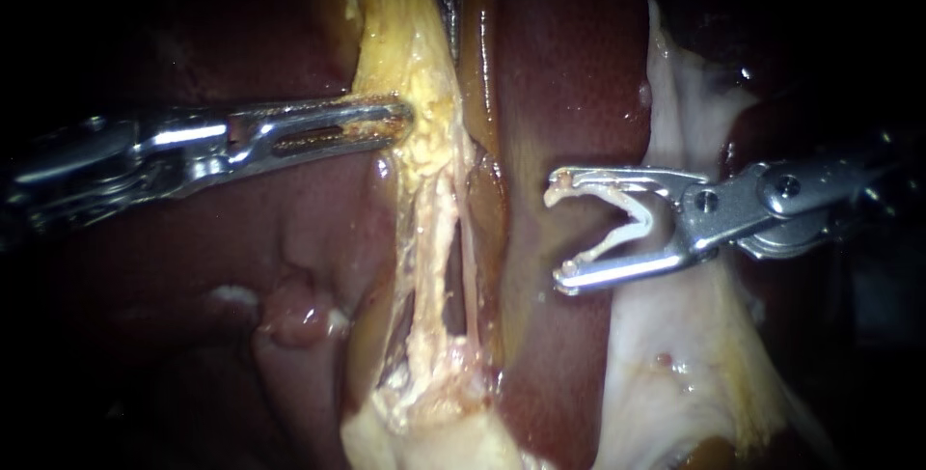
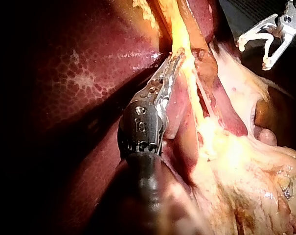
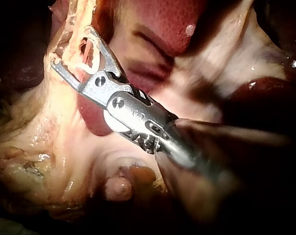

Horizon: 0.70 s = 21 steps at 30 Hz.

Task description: Clipping first clip left tube

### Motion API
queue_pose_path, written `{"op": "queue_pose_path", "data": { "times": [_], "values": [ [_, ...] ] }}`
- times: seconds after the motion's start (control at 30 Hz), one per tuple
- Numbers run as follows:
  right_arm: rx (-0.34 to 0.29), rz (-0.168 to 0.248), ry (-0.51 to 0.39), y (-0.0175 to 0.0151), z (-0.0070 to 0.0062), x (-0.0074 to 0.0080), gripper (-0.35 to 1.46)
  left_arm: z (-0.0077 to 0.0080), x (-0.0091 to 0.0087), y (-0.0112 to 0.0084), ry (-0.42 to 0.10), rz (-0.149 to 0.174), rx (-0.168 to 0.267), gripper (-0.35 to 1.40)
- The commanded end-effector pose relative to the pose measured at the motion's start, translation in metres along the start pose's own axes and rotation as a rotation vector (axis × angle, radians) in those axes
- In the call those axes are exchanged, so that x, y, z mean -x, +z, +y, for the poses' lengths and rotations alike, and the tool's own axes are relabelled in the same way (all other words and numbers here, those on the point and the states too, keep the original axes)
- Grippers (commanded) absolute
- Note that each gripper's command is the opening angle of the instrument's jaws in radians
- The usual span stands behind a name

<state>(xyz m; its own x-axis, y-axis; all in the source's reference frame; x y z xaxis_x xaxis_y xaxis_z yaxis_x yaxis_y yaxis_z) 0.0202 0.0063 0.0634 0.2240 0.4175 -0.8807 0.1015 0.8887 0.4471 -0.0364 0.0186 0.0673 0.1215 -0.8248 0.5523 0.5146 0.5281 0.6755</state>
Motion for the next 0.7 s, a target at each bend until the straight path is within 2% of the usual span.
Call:
{"op": "queue_pose_path", "data": {
  "times": [0.03, 0.3, 0.43, 0.57, 0.7],
  "values": [
    [0.000, 0.000, 0.000, 0.0000, 0.0000, 0.0000, 0.60, 0.0000, 0.0000, 0.0000, 0.000, 0.000, 0.000, -0.35],
    [-0.003, -0.007, -0.006, 0.0004, -0.0005, 0.0006, 0.60, -0.0001, 0.0004, -0.0006, -0.002, 0.002, -0.004, -0.35],
    [-0.014, -0.046, 0.009, 0.0019, -0.0010, 0.0020, 0.60, -0.0005, 0.0017, -0.0020, -0.009, 0.008, -0.013, -0.35],
    [-0.066, -0.088, 0.074, 0.0050, -0.0015, 0.0040, 0.60, -0.0013, 0.0032, -0.0035, -0.018, 0.007, -0.008, -0.35],
    [-0.089, -0.087, 0.100, 0.0079, -0.0020, 0.0059, 0.60, -0.0024, 0.0046, -0.0049, -0.033, -0.011, -0.012, -0.35]
  ]
}}
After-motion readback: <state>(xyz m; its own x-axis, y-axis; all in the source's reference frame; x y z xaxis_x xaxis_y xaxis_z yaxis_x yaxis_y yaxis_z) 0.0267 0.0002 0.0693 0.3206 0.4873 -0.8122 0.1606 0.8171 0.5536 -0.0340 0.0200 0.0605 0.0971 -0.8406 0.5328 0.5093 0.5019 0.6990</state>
